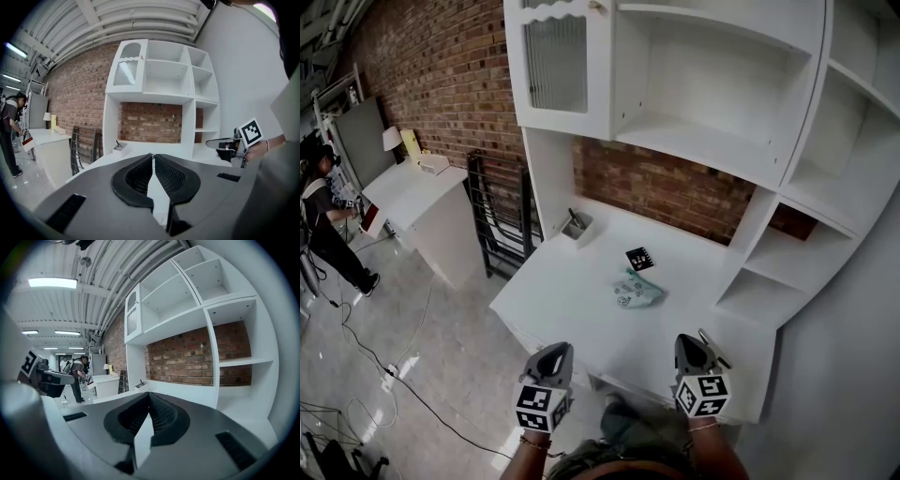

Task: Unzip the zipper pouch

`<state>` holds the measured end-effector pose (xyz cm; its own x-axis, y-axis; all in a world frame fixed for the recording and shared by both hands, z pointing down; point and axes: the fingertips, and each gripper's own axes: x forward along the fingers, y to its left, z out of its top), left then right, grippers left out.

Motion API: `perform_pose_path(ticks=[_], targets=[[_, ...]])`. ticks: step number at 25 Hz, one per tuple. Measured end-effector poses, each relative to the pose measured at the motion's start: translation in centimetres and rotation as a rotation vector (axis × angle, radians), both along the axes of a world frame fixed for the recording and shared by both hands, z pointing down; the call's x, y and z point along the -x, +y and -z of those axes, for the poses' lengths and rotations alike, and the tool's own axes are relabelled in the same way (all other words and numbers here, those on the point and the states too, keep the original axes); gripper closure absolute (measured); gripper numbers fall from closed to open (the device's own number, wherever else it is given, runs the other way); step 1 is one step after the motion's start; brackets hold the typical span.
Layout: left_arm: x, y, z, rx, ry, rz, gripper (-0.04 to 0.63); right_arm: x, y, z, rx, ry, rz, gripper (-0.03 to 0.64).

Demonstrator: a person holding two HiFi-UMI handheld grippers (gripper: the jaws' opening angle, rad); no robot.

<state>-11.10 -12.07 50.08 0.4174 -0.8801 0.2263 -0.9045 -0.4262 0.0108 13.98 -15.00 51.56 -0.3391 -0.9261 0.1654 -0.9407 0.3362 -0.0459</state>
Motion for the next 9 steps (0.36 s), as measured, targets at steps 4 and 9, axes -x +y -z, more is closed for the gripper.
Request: perform_pose_path(ticks=[4,9], targets=[[0.52,0.13,0.09,0.002,-0.002,0.011,0.580,0.11,-0.02,0.23,0.001,0.005,0.006,0.617],[0.79,0.24,0.19,0.008,0.001,0.014,0.580,0.16,-0.16,0.55,0.006,-0.016,0.007,0.617]])
